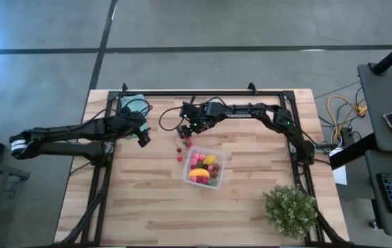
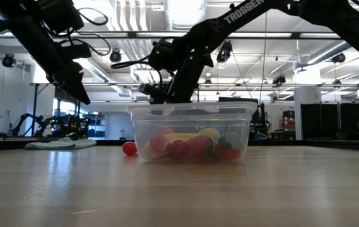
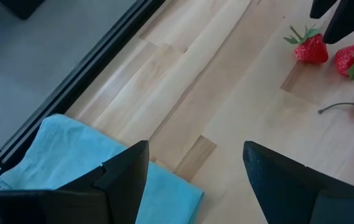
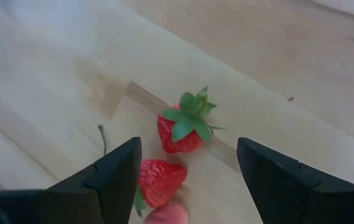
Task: Pick and placing Produce into tupperware
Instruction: Put the pink peach into the transparent container
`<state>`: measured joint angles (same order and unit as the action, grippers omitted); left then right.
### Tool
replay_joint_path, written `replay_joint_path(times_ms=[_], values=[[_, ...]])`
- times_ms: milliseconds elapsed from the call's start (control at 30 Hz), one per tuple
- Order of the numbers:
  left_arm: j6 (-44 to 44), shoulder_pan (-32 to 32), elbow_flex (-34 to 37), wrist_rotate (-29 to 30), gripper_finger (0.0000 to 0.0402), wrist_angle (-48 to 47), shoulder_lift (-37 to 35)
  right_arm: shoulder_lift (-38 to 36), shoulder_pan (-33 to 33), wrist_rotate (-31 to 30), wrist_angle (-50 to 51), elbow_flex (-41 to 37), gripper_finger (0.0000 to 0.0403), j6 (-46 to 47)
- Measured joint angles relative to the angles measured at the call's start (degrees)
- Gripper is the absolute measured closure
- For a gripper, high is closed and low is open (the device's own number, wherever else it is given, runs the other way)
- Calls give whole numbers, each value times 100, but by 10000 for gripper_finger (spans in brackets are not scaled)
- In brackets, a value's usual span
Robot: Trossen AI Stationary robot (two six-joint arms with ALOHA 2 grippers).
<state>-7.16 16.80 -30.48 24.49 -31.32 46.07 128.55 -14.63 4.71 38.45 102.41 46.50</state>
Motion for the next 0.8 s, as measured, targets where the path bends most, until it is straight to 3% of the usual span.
replay_joint_path(times_ms=[300,500,667,800], values=[[2,0,0,-55,155,7,7,4,11,-26,70,162,147,-113],[0,-2,44,-859,155,309,160,-37,11,-72,493,734,147,-419],[5,-1,97,-1138,155,736,420,-59,16,-430,1860,1399,147,-778],[317,0,172,-1981,155,1292,700,-59,161,-795,3448,1995,147,-1296]])
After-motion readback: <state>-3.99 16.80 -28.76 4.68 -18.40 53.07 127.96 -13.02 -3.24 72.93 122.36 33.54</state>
